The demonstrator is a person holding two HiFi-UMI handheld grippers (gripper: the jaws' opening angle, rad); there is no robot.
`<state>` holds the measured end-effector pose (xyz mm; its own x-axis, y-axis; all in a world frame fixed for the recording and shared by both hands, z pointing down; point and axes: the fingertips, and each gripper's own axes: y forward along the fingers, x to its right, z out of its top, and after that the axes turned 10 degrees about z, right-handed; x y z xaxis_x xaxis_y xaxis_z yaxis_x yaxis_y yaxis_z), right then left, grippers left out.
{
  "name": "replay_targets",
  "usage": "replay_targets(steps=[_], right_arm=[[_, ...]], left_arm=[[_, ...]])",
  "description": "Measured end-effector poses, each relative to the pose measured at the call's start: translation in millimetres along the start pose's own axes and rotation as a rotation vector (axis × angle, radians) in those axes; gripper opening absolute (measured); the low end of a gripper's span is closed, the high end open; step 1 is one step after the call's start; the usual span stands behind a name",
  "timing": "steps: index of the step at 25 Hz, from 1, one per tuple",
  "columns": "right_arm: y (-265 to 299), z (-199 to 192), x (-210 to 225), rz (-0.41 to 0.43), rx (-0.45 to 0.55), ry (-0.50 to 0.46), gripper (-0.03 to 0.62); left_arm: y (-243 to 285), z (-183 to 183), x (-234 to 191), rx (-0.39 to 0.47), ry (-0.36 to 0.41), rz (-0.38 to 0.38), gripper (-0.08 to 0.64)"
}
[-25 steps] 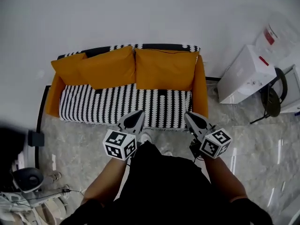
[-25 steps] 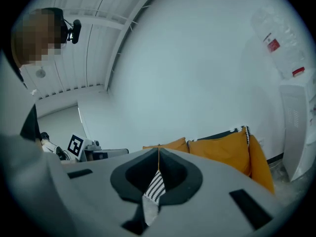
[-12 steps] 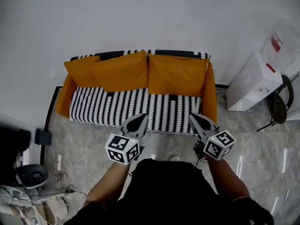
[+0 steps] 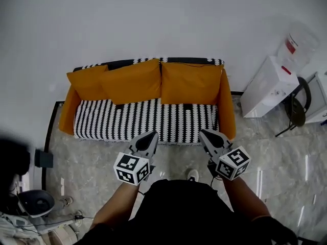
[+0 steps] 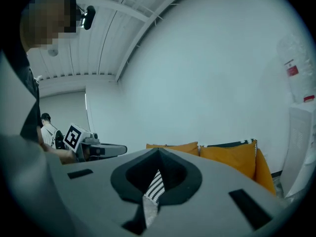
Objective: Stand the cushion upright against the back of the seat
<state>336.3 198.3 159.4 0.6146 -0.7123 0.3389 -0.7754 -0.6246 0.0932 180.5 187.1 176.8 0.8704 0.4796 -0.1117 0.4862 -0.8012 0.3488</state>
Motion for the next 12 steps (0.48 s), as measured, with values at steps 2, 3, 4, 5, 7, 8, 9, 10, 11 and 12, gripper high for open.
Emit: replay_targets(steps=[2, 3, 4, 5, 7, 8, 9, 10, 11, 12], right_arm=[[-1, -4, -11, -0.026, 0.000, -0.005, 0.035], [-2, -6, -16, -0.039, 0.001, -0.007, 0.035], [-4, -9, -22, -0.051, 0.000, -0.007, 0.035], [-7, -12, -27, -0.062, -0.002, -0.006, 0.035], [-12, -20, -38, -0.084, 0.001, 0.015, 0.035], [-14, -25, -43, -0.094, 0.006, 0.032, 0.035], [-16, -28, -48, -0.104, 0.012, 0.047, 0.035], [-18, -32, -52, -0.114, 0.015, 0.057, 0.035], [-20, -35, -56, -0.124, 0.015, 0.058, 0.035], [-21, -38, -59, -0.133, 0.014, 0.054, 0.035]], left_arm=[[-10, -2, -3, 0.006, -0.004, -0.018, 0.017], [-15, -3, -4, 0.009, -0.007, -0.027, 0.017], [-20, -4, -4, 0.012, -0.010, -0.036, 0.017], [-24, -5, -3, 0.015, -0.011, -0.046, 0.017], [-32, -8, -1, 0.016, -0.009, -0.065, 0.017], [-36, -10, 0, 0.014, -0.007, -0.076, 0.017], [-40, -12, 1, 0.011, -0.004, -0.087, 0.017], [-44, -15, 2, 0.008, 0.003, -0.097, 0.017], [-47, -18, 3, 0.007, 0.011, -0.106, 0.017], [-50, -21, 4, 0.006, 0.021, -0.114, 0.017]])
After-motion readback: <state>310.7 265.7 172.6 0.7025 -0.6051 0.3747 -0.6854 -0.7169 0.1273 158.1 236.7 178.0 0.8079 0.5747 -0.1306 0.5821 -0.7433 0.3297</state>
